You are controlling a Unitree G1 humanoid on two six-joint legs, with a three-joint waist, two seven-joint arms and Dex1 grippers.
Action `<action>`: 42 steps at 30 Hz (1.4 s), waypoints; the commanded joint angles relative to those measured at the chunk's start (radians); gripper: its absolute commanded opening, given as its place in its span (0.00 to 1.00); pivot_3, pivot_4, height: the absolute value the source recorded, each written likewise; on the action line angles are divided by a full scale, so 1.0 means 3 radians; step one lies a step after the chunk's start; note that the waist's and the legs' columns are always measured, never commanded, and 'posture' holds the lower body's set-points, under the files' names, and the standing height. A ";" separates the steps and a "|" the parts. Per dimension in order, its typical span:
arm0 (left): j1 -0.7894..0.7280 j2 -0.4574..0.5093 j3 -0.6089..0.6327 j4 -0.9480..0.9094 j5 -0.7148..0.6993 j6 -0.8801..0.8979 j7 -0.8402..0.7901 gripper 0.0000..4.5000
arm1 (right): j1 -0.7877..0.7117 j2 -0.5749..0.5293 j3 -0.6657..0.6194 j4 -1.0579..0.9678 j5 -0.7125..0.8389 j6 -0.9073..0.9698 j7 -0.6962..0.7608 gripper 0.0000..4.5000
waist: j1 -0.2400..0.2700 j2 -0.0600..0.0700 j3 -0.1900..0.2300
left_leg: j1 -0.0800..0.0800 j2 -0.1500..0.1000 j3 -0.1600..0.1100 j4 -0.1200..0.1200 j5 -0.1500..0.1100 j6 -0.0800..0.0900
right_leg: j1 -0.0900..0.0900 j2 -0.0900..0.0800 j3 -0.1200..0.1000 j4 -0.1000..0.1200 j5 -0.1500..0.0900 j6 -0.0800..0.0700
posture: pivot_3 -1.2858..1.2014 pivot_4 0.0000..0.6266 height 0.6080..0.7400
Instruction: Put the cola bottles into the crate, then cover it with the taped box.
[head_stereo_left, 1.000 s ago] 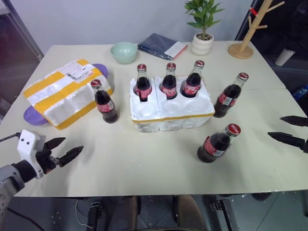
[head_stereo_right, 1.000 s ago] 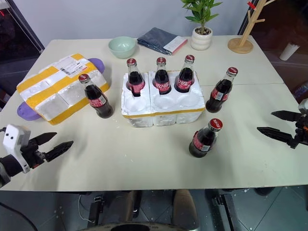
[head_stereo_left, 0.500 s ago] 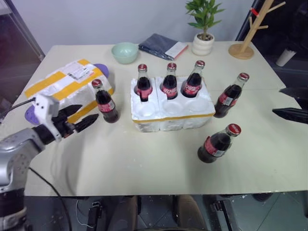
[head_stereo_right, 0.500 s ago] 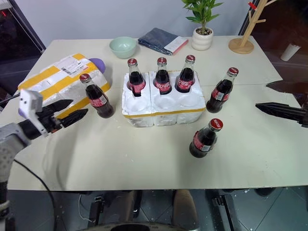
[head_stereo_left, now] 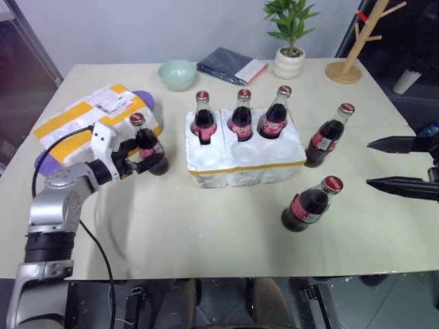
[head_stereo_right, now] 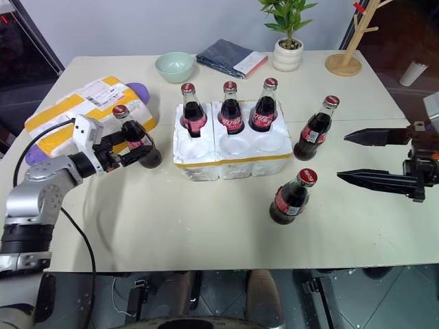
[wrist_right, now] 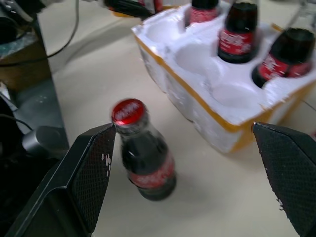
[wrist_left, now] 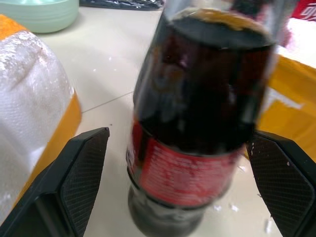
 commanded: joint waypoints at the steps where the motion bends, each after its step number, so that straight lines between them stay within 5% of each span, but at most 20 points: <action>1: -0.0125 -0.0041 -0.0011 0.0073 0.0081 -0.0135 -0.0005 1.00 | -0.0160 -0.0009 -0.0031 -0.0077 0.0132 0.0031 -0.0130 1.00 | 0.0000 -0.0001 0.0000 | -0.0001 0.0000 0.0000 0.0002 0.0000 0.0000 | 0.0000 0.0000 0.0000 0.0000 0.0000 0.0000 | 0.52 0.24 0.99; 4: -0.0158 -0.0085 0.0008 0.0102 0.0058 -0.0175 -0.0057 1.00 | -0.0281 -0.0003 0.0045 -0.0067 0.0184 0.0068 -0.0235 1.00 | -0.0001 -0.0002 0.0001 | -0.0001 0.0000 -0.0001 0.0002 0.0000 0.0000 | 0.0000 0.0000 0.0000 0.0000 0.0000 0.0001 | 0.52 0.24 0.99; 9: -0.0169 -0.0032 0.0080 0.0030 -0.0021 -0.0077 -0.0142 0.61 | -0.0392 0.0016 0.0113 -0.0063 0.0243 0.0109 -0.0357 1.00 | -0.0002 -0.0002 0.0001 | -0.0002 0.0000 -0.0001 0.0002 0.0000 0.0000 | -0.0001 0.0000 0.0000 0.0000 0.0000 0.0001 | 0.52 0.24 0.99; 15: -0.0324 0.0277 0.0252 -0.0137 -0.0349 0.0418 -0.0377 0.62 | -0.0442 0.0050 0.0153 -0.0049 0.0267 0.0105 -0.0463 1.00 | -0.0016 -0.0004 0.0004 | -0.0005 0.0000 -0.0001 0.0002 0.0000 0.0000 | -0.0007 0.0000 0.0000 0.0004 0.0000 0.0001 | 0.52 0.24 0.99; 20: -0.0888 0.0724 0.0447 -0.0143 -0.1027 0.1382 -0.0773 0.62 | -0.0407 0.0105 0.0150 -0.0068 0.0249 0.0079 -0.0524 1.00 | -0.0003 -0.0027 0.0020 | -0.0011 0.0004 -0.0005 0.0008 0.0000 0.0000 | -0.0012 0.0007 -0.0001 0.0011 0.0000 0.0001 | 0.52 0.24 0.99; 25: -0.1634 0.0591 0.0233 0.0040 -0.1212 0.1753 -0.0908 0.62 | -0.0357 0.0168 0.0114 -0.0065 0.0208 0.0054 -0.0604 1.00 | 0.0024 -0.0026 0.0020 | -0.0014 0.0001 -0.0006 0.0015 0.0000 0.0000 | -0.0004 0.0006 -0.0001 0.0005 0.0004 0.0008 | 0.52 0.24 0.99; 42: -0.1307 -0.0213 -0.0942 0.0188 0.0060 0.0164 -0.1222 0.62 | 0.0071 0.0422 -0.0223 -0.0299 0.0293 0.0158 -0.0935 1.00 | -0.0003 -0.0022 0.0021 | -0.0009 0.0002 -0.0003 0.0014 0.0000 0.0000 | -0.0006 0.0007 0.0003 0.0009 0.0005 0.0007 | 0.52 0.24 0.99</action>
